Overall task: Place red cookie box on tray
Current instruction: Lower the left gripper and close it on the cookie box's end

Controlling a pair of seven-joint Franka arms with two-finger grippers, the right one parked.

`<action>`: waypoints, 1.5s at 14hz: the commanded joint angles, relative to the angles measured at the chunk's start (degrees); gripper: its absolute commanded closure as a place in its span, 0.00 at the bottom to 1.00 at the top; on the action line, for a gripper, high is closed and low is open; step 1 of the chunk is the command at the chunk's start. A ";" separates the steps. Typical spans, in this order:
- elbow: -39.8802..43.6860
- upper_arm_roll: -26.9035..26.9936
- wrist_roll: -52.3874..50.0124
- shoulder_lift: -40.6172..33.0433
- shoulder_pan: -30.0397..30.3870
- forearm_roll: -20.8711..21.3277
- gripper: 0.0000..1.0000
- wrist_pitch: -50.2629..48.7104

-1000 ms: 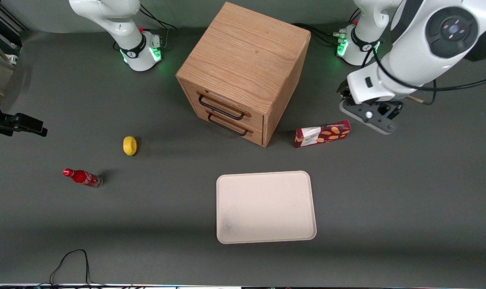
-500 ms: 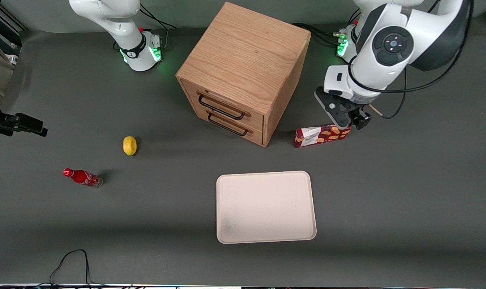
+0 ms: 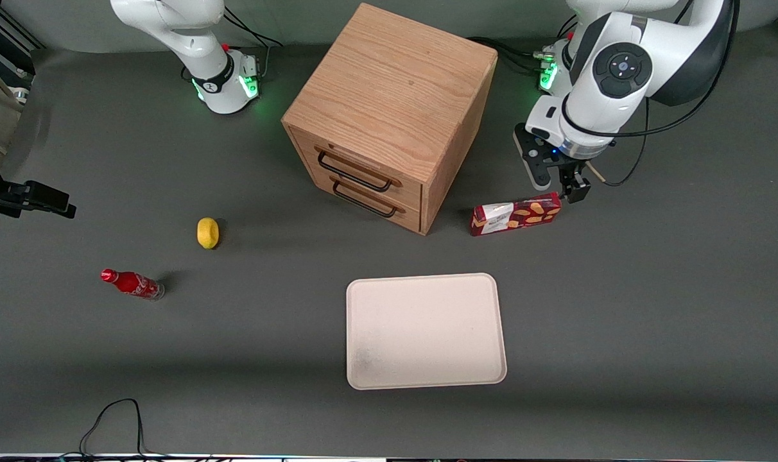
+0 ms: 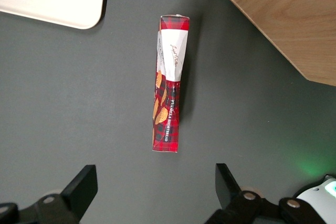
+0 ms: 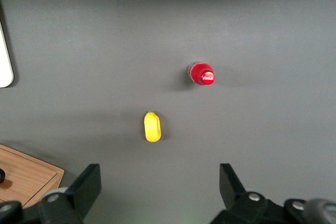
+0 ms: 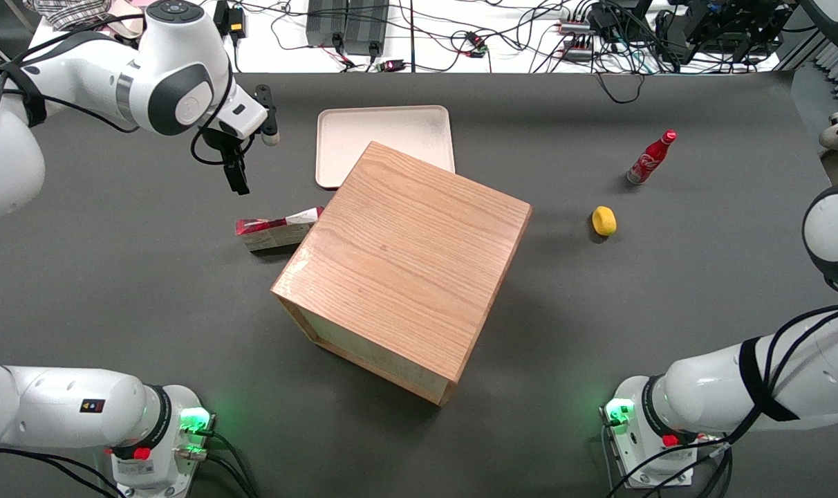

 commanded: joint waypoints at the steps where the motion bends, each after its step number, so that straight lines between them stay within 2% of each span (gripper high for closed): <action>1: -5.01 0.01 2.04 -1.72 0.36 -0.43 0.01 5.73; 12: -15.56 0.01 2.21 11.81 -0.43 0.54 0.01 35.18; 19: -17.24 0.01 2.12 15.33 -0.61 0.80 0.01 40.12; 21: -17.24 0.01 2.21 15.42 -0.61 0.89 0.05 40.21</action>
